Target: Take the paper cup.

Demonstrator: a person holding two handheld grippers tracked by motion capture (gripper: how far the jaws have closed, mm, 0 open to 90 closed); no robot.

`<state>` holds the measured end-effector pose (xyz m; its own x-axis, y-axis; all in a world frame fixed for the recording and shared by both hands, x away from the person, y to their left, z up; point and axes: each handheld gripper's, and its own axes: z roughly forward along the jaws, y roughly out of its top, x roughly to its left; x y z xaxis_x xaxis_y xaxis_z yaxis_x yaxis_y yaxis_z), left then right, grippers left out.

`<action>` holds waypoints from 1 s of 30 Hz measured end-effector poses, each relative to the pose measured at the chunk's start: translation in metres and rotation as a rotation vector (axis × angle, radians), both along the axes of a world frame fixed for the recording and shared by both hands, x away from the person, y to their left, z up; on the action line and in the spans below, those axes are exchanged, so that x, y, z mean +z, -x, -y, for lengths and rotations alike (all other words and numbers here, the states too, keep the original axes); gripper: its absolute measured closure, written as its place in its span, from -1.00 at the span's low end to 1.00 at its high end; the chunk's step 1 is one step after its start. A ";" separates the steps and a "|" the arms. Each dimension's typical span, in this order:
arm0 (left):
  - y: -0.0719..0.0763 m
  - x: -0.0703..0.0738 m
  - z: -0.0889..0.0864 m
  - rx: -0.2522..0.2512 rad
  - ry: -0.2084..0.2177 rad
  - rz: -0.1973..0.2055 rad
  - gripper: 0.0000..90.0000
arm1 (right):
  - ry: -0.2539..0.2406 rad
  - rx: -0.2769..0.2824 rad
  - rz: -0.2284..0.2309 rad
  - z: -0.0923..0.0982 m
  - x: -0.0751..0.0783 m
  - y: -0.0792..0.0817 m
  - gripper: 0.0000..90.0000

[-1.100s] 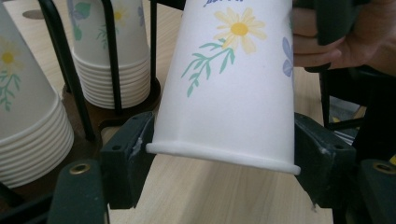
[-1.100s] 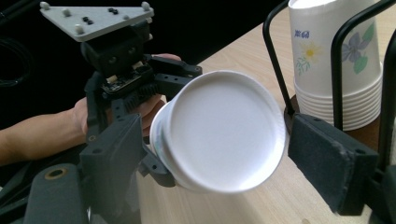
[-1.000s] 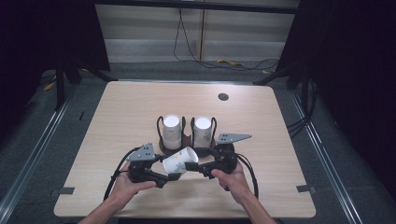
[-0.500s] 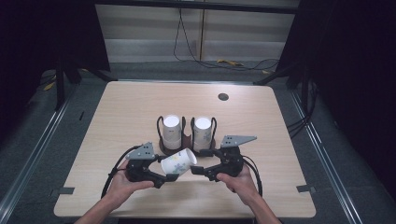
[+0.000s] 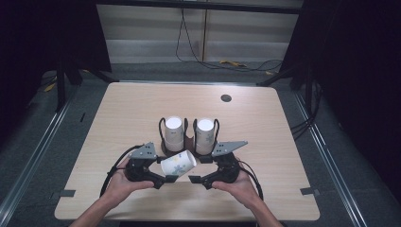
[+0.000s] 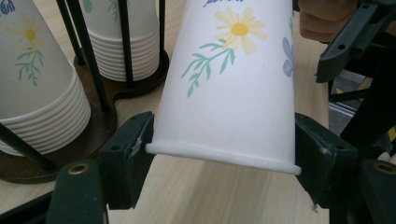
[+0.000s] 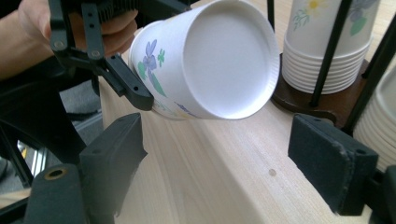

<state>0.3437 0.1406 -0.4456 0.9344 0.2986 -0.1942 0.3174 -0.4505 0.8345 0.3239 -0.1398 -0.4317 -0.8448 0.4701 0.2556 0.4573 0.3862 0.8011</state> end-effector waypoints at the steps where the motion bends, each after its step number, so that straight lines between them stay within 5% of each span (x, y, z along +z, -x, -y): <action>1: 0.000 0.000 -0.001 -0.005 0.012 -0.001 -0.40 | 0.010 0.005 0.004 -0.001 0.000 0.000 -0.57; 10: 0.003 0.005 0.001 -0.011 -0.100 0.086 -0.39 | 0.072 0.044 0.020 -0.007 -0.001 -0.001 -0.54; 25: 0.001 0.002 0.012 -0.088 -0.238 0.067 -0.41 | 0.165 0.077 0.005 -0.013 -0.009 -0.007 -0.55; 28: 0.000 -0.002 0.014 -0.110 -0.293 0.071 -0.40 | 0.191 0.097 -0.003 -0.015 -0.012 -0.007 -0.59; 30: 0.001 -0.004 0.016 -0.113 -0.290 0.065 -0.40 | 0.215 0.100 0.000 -0.017 -0.014 -0.007 -0.59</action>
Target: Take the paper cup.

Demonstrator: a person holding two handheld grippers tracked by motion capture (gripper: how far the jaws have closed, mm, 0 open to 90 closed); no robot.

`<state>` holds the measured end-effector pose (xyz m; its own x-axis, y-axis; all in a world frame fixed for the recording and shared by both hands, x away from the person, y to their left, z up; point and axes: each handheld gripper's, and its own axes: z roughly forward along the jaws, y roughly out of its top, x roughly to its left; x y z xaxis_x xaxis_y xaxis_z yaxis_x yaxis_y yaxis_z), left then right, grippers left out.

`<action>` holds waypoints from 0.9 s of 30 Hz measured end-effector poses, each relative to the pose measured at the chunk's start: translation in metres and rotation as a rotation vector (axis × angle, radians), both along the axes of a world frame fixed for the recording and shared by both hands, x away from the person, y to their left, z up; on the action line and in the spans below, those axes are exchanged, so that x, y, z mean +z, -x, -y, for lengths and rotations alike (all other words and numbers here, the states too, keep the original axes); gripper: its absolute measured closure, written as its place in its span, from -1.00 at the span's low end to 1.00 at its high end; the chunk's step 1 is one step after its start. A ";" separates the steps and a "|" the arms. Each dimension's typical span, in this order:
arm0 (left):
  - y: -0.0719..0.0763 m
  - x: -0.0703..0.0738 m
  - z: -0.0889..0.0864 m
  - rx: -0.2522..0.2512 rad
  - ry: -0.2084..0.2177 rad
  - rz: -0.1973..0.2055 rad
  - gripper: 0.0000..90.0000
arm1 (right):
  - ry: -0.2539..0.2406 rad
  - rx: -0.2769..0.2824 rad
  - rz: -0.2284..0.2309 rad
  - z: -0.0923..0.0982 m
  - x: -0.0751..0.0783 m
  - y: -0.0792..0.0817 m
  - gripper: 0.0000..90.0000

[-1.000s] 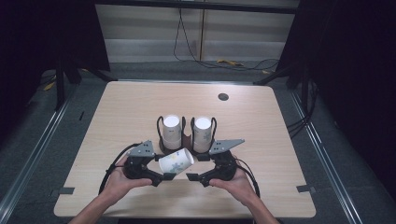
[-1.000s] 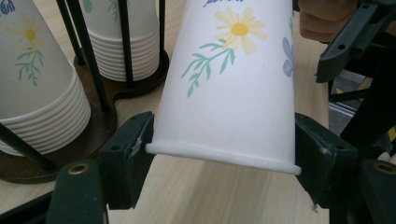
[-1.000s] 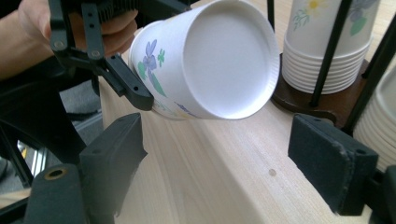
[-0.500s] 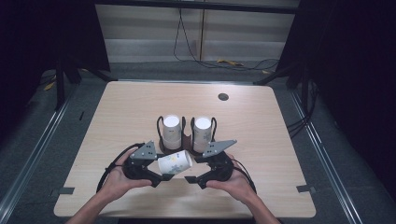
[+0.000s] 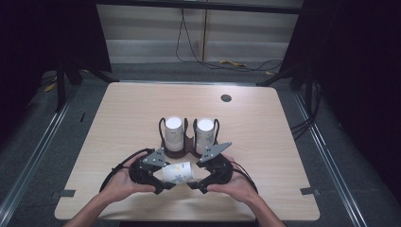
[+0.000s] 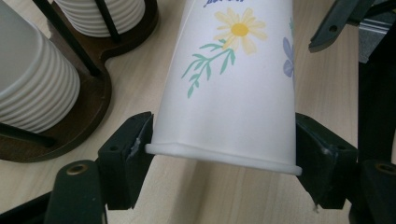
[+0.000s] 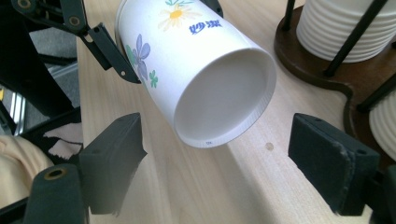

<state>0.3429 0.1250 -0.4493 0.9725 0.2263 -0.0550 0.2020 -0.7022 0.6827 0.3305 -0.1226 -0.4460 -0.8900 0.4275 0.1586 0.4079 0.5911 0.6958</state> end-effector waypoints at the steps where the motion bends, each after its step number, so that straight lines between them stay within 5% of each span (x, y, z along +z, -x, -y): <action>1: 0.000 0.000 0.000 0.000 0.000 0.000 -0.40 | 0.001 0.008 -0.005 -0.001 -0.001 0.000 -0.60; 12: -0.001 0.000 0.001 -0.012 -0.011 0.014 -0.40 | 0.039 0.062 -0.001 -0.006 0.007 -0.008 -0.61; 27: 0.002 -0.002 0.010 -0.051 -0.060 0.011 -0.40 | 0.176 0.198 -0.005 -0.028 0.005 -0.014 -0.61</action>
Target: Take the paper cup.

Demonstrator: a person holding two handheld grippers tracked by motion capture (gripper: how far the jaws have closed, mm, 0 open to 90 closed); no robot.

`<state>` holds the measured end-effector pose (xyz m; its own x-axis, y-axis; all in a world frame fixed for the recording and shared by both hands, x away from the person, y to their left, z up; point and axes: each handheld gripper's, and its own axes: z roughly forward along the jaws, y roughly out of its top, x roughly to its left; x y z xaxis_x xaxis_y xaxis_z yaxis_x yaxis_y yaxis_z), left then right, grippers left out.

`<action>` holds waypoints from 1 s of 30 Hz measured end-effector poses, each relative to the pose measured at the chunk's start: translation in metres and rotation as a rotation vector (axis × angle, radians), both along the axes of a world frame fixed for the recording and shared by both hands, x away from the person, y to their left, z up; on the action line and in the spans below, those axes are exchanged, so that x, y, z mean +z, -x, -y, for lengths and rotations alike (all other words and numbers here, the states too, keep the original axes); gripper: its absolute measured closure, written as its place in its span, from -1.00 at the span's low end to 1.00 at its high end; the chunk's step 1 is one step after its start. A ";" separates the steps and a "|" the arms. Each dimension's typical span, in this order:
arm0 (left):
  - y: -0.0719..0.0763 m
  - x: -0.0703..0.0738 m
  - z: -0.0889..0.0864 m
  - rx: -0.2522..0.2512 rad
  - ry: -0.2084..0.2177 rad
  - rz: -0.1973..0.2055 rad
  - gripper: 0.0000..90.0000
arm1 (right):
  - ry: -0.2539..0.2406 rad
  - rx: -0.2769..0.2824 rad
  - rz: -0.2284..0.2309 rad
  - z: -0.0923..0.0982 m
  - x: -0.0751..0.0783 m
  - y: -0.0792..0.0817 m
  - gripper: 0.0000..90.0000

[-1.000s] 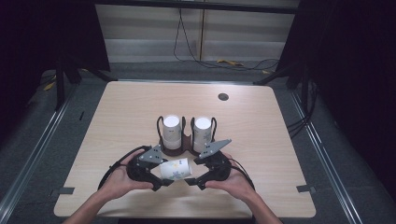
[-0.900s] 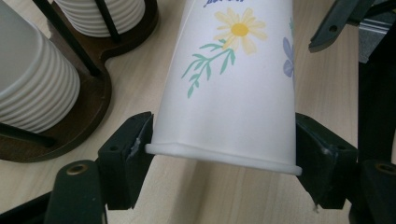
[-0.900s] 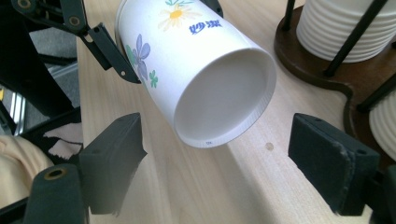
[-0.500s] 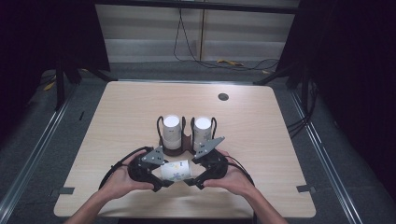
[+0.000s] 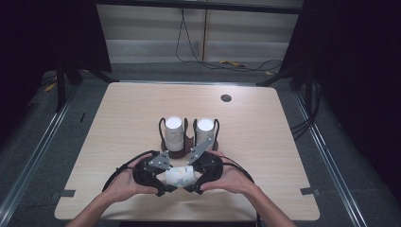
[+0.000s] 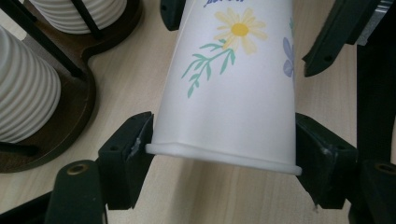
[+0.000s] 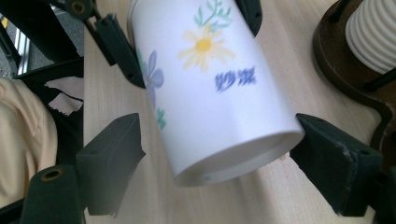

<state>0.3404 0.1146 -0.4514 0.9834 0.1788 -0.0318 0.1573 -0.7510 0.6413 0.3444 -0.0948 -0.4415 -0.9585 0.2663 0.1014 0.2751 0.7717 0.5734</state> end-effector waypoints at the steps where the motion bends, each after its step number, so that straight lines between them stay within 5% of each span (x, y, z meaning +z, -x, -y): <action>1: 0.001 0.000 0.001 0.001 0.000 -0.003 -0.40 | -0.004 0.003 -0.003 0.000 0.000 0.000 -0.59; 14: 0.004 -0.001 0.005 -0.041 -0.029 -0.008 -0.42 | -0.011 0.068 -0.008 -0.003 -0.001 0.003 -0.35; 30: 0.004 -0.001 -0.001 -0.041 0.014 -0.021 -0.57 | -0.051 0.096 -0.059 0.000 -0.003 0.003 -0.21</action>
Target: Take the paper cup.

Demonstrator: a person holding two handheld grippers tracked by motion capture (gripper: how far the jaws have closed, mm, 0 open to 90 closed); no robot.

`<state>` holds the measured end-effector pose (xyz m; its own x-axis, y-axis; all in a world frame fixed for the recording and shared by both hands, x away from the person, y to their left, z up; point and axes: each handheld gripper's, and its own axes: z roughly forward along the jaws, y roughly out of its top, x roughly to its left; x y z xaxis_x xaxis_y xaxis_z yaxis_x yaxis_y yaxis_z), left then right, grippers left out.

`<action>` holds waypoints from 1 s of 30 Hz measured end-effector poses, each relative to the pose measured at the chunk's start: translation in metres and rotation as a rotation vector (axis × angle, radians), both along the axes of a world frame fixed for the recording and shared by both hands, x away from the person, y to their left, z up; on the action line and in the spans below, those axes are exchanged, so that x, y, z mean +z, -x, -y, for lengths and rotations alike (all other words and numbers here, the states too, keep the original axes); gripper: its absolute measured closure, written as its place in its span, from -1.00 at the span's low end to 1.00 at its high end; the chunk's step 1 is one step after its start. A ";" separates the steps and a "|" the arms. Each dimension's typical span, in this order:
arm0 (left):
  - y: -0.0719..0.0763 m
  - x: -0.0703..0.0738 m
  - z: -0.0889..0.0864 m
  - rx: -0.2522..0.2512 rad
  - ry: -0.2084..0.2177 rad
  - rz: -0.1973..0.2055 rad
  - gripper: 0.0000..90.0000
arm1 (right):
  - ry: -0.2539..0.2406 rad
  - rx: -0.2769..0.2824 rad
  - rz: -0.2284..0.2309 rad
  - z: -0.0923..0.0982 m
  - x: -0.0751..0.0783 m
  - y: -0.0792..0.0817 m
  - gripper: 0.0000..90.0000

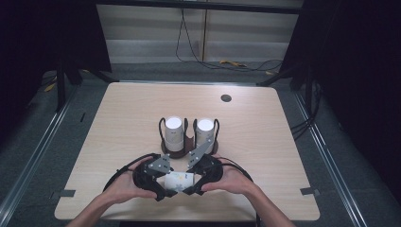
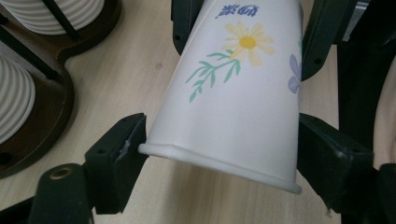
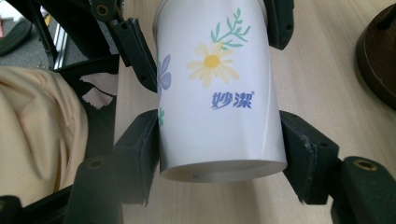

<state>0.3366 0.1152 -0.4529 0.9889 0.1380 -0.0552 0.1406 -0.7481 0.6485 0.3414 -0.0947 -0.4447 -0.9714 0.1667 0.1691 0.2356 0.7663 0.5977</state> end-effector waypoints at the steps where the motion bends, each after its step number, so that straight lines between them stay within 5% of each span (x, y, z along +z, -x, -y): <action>1: 0.000 0.000 0.000 0.008 0.010 0.000 -0.60 | 0.000 0.001 0.003 0.001 0.000 0.000 -0.21; 12: -0.004 0.002 -0.014 0.092 0.112 -0.036 -0.65 | -0.049 -0.074 0.017 0.018 0.008 0.006 -0.19; 21: 0.000 0.000 -0.021 0.137 0.115 -0.004 -0.65 | -0.120 -0.132 0.023 0.028 0.005 0.008 -0.18; 25: 0.000 0.002 -0.026 0.159 0.164 -0.007 -0.65 | -0.161 -0.161 0.024 0.031 0.003 0.009 -0.18; 30: -0.003 0.000 -0.033 0.199 0.272 -0.066 -0.61 | -0.190 -0.194 0.038 0.031 0.002 0.008 -0.18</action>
<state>0.3398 0.1485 -0.4529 0.9371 0.2993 -0.1796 0.3149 -0.5026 0.8051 0.3332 -0.1258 -0.4424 -0.9306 0.3194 0.1790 0.3418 0.5825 0.7375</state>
